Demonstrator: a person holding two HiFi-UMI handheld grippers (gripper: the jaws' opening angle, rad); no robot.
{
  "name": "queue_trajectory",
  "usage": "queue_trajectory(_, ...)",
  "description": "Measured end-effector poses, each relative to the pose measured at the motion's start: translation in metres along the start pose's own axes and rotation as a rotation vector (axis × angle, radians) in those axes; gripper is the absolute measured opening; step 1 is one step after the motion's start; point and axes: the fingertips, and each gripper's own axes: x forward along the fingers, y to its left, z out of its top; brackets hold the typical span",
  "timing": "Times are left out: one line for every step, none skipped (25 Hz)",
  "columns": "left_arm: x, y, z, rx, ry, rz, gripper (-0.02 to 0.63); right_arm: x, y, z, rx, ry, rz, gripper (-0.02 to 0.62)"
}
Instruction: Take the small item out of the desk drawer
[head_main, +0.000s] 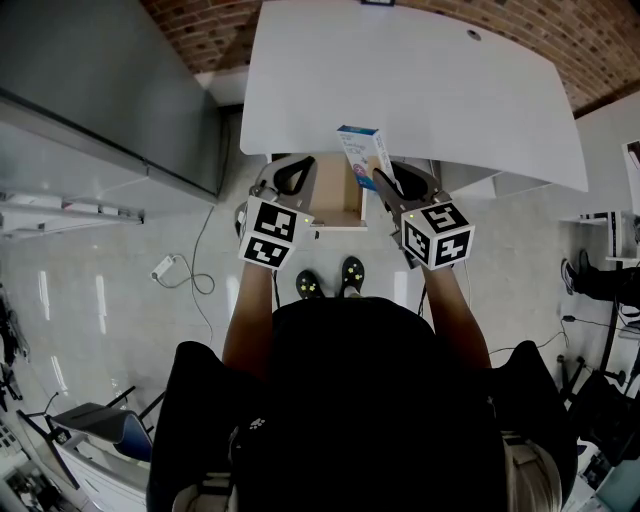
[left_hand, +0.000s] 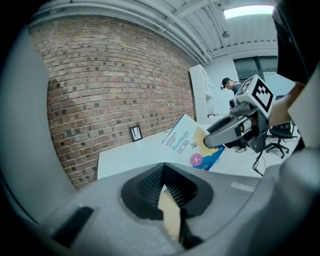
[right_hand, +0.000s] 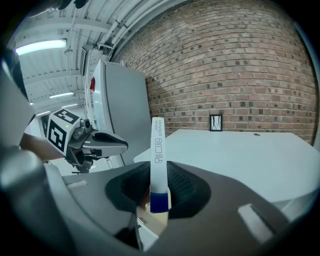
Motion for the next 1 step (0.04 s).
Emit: queue_trajectory(0.0002, 0.0000, -0.0001, 0.001, 0.000, 0.001, -0.002, 0.0002, -0.0002, -0.0003, 0.000, -0.001, 0.002, 0.106)
